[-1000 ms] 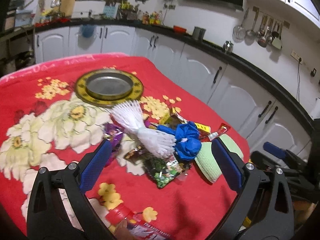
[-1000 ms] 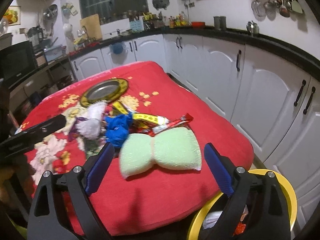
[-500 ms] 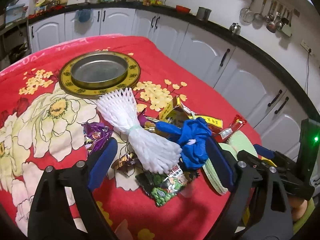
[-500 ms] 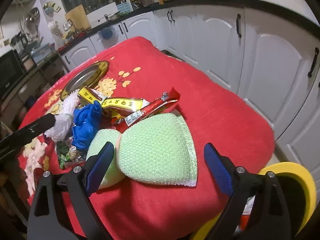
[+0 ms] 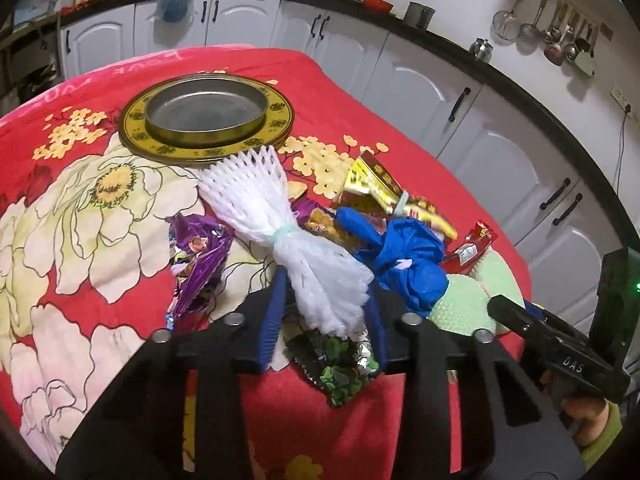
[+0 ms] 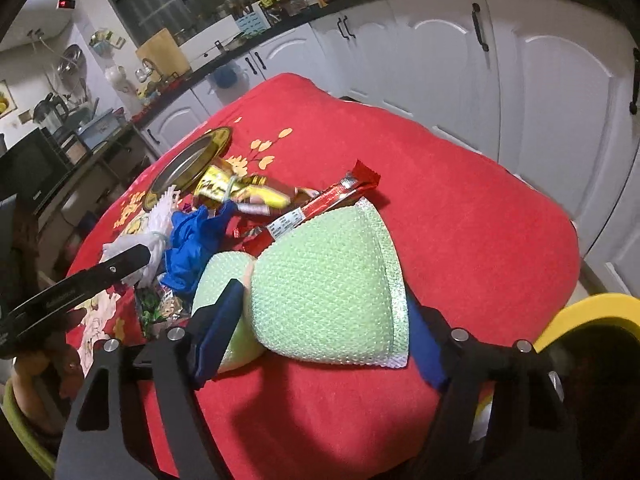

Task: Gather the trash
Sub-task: 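Grasp the white foam net with the left tool while the right tool grasps the green sponge, then carry the foam net and green sponge with both tools over the yellow bin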

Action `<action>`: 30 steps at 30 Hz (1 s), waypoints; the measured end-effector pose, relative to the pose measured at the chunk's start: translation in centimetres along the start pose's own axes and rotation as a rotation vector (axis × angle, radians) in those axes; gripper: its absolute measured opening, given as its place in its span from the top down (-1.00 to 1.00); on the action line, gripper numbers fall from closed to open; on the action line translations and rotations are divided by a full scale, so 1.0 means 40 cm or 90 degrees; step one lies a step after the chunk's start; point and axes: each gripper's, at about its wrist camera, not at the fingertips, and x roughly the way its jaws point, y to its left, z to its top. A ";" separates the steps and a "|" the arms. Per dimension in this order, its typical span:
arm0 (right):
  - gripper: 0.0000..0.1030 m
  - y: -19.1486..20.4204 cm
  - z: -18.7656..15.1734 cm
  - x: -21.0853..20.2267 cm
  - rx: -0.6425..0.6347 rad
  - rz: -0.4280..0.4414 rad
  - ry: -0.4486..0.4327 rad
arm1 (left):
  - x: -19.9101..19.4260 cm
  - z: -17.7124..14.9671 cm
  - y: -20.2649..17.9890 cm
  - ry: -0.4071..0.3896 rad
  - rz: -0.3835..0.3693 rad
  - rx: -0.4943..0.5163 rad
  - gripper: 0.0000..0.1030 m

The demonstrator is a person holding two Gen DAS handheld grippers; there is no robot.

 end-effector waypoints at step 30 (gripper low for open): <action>0.53 0.094 -0.056 -0.225 -0.056 -0.019 -0.098 | -0.198 -0.016 -0.010 -0.118 -0.034 0.027 0.78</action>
